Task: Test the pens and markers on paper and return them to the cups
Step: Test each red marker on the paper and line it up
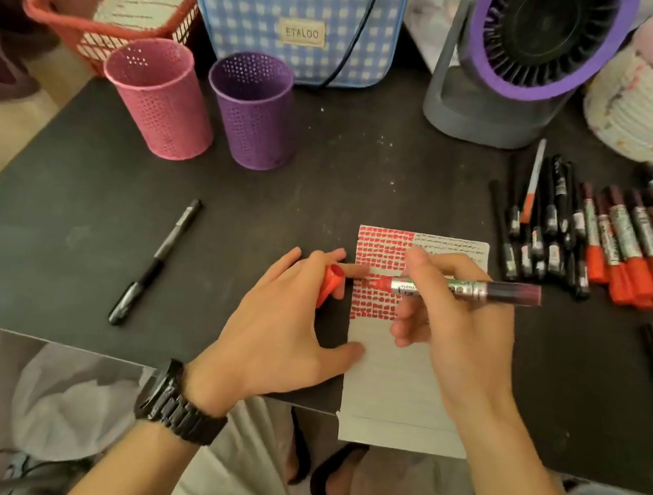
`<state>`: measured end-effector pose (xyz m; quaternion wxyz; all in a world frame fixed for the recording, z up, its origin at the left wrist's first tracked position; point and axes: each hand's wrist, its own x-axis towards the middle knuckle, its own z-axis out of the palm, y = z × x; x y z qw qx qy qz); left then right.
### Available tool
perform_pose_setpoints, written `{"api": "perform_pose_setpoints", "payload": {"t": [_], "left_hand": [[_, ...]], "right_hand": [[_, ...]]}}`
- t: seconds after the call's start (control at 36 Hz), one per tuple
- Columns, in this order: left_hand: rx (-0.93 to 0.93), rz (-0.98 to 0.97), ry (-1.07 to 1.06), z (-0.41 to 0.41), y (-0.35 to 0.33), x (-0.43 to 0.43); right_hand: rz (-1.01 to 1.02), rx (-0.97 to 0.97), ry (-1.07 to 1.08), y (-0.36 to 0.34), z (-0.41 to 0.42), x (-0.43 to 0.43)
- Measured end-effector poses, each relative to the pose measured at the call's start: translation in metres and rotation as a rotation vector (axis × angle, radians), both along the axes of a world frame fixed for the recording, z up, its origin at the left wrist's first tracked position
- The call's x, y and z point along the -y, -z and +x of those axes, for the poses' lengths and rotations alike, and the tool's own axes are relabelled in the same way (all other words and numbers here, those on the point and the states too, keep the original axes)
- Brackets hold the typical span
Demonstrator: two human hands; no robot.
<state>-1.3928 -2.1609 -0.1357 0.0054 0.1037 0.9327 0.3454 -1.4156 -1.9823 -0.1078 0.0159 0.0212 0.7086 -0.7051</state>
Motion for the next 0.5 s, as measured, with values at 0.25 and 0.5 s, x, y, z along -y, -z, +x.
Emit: {"api": "perform_pose_setpoints", "payload": {"t": [0.25,0.5], "left_hand": [[0.023,-0.019,-0.045,-0.003,0.004,0.000],[0.100,-0.009,-0.061,-0.005,0.001,0.000]], "right_hand": [[0.274,-0.185,0.146,0.028,0.010,0.011],[0.300,-0.208,0.146,0.032,0.008,0.010]]}}
